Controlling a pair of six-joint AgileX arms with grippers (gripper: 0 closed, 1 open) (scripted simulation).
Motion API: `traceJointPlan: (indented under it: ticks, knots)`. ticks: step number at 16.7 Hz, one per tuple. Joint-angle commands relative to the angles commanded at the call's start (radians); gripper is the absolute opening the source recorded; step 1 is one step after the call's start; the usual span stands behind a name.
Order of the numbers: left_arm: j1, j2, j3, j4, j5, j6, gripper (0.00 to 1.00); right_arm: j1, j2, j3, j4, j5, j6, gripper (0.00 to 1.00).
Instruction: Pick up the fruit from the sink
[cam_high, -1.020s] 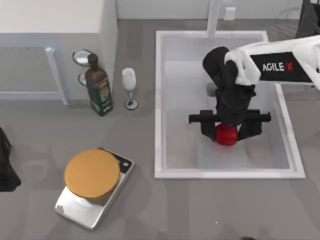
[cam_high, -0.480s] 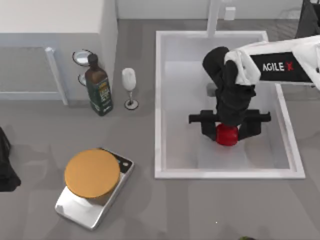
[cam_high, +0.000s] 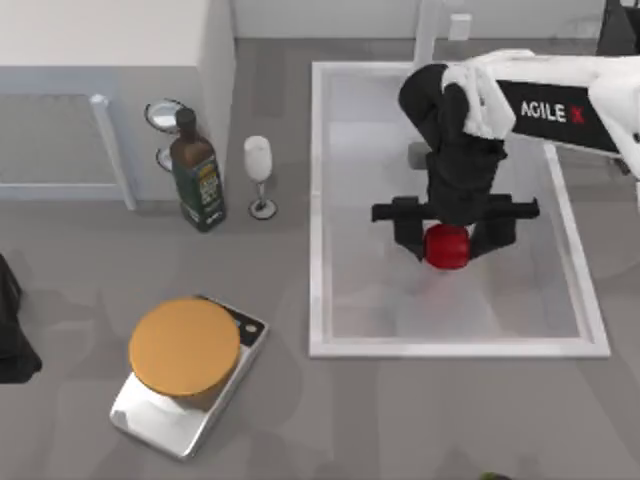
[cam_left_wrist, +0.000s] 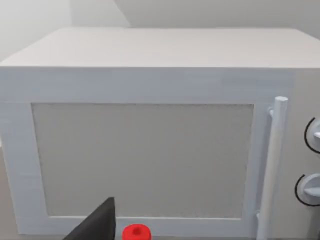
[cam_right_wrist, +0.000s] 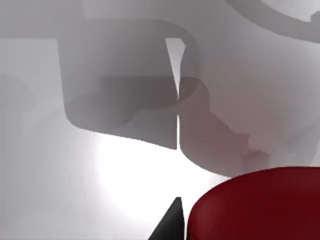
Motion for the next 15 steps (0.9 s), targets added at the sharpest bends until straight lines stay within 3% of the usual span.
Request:
traceJointPlan:
  ticks: [9, 15]
  knots:
    - [0.0, 0.0, 0.0, 0.0, 0.0, 0.0, 1.0, -0.003, 0.038, 0.763, -0.713, 0.0, -0.003, 0.0]
    - [0.0, 0.0, 0.0, 0.0, 0.0, 0.0, 1.0, -0.004, 0.029, 0.98, -0.928, 0.004, -0.004, 0.0]
